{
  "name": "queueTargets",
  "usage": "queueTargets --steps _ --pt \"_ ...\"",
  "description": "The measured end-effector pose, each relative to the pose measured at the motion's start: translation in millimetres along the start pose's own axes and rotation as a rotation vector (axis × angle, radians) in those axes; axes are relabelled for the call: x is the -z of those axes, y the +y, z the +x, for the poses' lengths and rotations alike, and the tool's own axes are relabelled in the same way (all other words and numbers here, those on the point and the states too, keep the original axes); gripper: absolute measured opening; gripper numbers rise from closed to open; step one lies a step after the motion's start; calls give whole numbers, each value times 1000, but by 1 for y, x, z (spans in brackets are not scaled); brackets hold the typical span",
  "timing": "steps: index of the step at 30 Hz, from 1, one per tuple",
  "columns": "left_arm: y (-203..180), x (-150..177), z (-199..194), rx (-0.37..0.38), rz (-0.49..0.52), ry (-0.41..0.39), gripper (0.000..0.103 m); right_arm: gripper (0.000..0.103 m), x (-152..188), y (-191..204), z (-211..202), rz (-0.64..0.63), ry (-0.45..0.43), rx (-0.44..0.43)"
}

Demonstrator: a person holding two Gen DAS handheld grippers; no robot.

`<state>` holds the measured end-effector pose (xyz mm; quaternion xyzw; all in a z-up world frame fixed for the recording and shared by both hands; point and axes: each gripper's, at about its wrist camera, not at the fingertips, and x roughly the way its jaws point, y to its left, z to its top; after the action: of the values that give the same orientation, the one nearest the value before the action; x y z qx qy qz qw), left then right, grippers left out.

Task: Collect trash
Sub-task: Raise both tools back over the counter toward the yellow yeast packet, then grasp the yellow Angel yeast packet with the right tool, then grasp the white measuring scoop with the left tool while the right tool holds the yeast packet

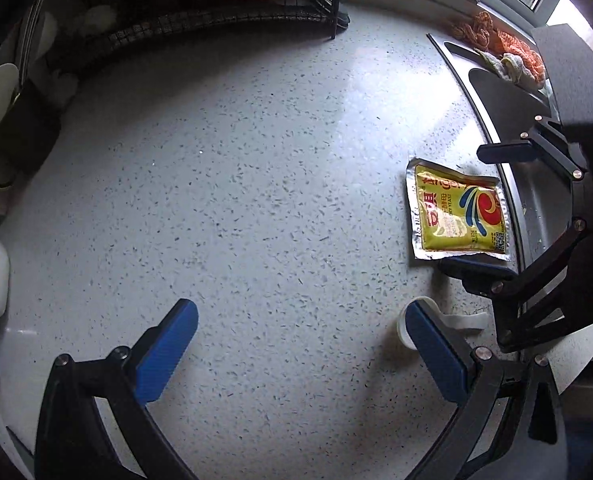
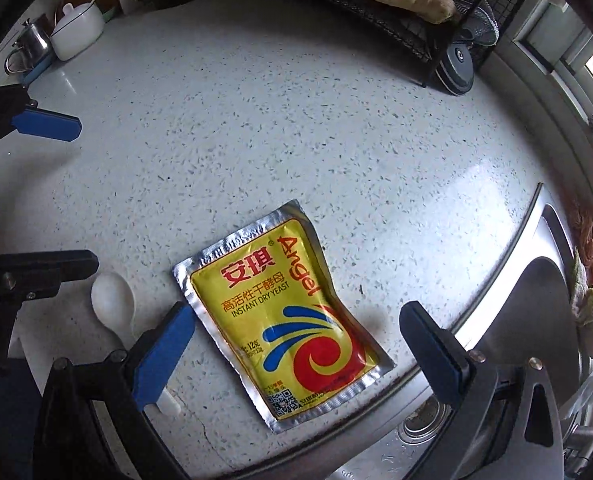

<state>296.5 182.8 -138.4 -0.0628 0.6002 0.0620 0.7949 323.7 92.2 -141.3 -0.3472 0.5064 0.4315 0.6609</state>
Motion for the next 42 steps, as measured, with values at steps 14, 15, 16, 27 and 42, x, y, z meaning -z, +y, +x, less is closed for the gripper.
queueTargets --steps 14,15,16,27,42 --pt "2 15 -6 4 -67 20 103 42 16 27 -20 32 -98 -50" --pt "2 19 -7 9 -74 22 103 41 19 28 -21 45 -103 -52" --pt "2 22 -8 11 -79 22 103 39 23 31 -23 61 -109 -54" --pt "-22 33 -1 96 -125 50 103 33 58 0 -43 389 -136 0" --pt "-54 7 21 -48 -192 40 95 34 80 -17 -50 513 -98 12"
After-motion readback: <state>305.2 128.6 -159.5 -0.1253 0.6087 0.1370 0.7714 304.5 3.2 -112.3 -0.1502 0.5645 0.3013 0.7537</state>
